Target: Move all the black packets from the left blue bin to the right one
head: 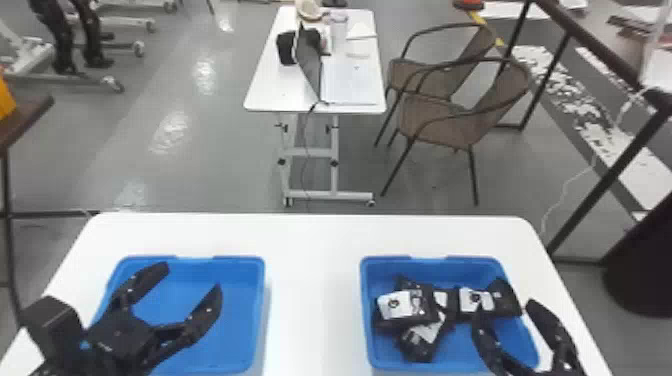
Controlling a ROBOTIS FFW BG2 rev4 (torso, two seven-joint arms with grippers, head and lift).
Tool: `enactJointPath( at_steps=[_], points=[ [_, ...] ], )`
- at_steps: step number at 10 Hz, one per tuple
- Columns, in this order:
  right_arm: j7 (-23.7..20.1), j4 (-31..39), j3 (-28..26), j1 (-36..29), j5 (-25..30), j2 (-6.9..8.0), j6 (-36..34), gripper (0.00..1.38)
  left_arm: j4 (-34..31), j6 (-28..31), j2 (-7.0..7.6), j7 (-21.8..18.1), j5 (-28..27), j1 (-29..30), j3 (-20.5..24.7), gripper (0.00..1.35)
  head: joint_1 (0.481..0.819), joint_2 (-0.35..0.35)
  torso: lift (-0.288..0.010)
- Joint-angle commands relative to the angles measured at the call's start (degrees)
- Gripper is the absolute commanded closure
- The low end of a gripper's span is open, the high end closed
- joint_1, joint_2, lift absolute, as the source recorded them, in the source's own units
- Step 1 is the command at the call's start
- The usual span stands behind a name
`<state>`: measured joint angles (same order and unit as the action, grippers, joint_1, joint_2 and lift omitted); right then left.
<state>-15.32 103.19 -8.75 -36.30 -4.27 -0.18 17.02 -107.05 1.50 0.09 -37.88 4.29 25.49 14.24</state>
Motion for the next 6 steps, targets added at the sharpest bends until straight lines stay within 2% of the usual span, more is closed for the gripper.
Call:
enactJointPath(
  at_steps=[1,6],
  points=[
    [-0.1,0.0,0.0,0.0,0.0,0.23,-0.1,0.37,0.0,0.5,-0.24,0.0,0.0,0.0,-0.1,0.11,0.695,-0.043,0.0],
    [-0.1,-0.1,0.0,0.1,-0.1,0.23,-0.4,0.37,0.1,1.6,-0.24,0.0,0.4,-0.1,-0.2,0.11,0.695,-0.043,0.0]
  ],
)
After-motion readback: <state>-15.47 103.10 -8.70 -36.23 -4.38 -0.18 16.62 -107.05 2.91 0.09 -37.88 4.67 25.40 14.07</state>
